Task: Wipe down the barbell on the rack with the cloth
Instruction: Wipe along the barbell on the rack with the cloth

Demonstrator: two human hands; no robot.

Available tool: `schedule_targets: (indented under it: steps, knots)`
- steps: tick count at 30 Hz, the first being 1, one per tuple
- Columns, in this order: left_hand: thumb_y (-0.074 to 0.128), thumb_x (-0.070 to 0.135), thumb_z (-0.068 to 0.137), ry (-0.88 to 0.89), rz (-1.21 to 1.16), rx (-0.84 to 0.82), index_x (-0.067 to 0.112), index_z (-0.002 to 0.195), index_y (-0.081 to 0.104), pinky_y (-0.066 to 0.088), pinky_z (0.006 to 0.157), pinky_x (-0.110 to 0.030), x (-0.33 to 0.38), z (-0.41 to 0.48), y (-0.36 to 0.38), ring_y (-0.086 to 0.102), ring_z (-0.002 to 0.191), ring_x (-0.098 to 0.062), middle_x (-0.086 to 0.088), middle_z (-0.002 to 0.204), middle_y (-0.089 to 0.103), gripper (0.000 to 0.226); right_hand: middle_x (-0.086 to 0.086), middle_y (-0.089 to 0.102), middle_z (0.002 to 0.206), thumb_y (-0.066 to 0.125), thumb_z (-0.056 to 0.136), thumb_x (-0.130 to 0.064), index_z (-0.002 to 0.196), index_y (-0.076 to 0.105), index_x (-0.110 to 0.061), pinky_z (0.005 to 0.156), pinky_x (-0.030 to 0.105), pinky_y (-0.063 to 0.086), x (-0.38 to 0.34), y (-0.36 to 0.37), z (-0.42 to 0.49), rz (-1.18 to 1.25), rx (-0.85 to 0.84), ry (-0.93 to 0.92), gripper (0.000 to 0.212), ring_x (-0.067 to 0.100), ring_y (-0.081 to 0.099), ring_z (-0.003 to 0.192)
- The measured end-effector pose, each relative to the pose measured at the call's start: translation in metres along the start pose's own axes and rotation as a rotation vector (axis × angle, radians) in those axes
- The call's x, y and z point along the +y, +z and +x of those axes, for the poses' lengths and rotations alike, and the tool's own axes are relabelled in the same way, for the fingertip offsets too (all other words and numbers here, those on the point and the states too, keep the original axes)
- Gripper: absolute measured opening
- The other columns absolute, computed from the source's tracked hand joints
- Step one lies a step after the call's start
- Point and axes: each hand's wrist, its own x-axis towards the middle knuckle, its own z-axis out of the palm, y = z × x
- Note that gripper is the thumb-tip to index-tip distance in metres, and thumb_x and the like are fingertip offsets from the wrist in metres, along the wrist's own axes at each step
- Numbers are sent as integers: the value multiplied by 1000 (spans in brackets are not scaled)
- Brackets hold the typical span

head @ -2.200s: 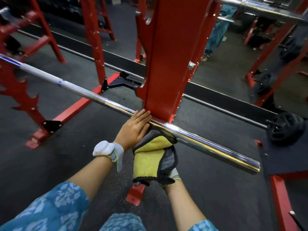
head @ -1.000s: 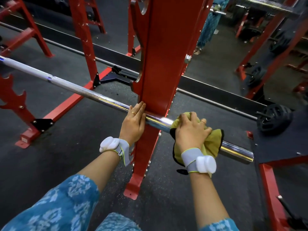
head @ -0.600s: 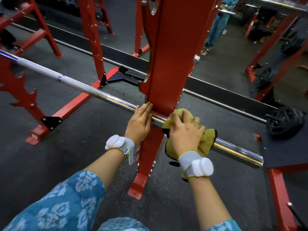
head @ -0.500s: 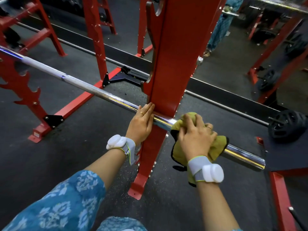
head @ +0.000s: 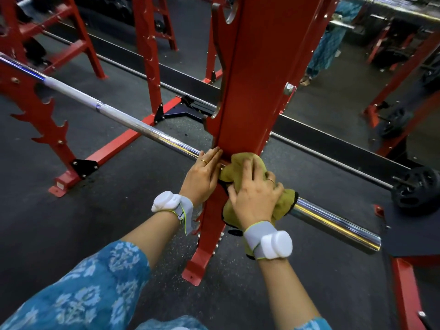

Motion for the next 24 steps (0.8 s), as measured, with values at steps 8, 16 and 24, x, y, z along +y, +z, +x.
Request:
schedule_targets:
  steps: [8,16,24]
  knots:
    - [35,21,95,9,41,-50,-4,127,54,22,111,-38,4,0,-6,46,125,-39,-19,133,52,45,18,60,123,89,42,-18,109,68,-23,57,48,48,0,0,-10,54,-24,-52,70,42,61,79]
    - [40,20,94,-10,176,108,-7,119,59,24,108,-40,-49,10,-54,49,120,-43,-24,127,56,41,17,60,121,89,47,-18,116,65,-21,57,46,50,-18,6,1,252,13,-76,74,42,58,79]
    - [35,29,92,-186,201,103,-8,116,60,21,111,-46,-128,37,-103,46,124,-42,-25,123,58,51,16,57,126,81,61,-15,122,63,-21,72,50,50,-40,9,11,300,38,73,64,46,55,93]
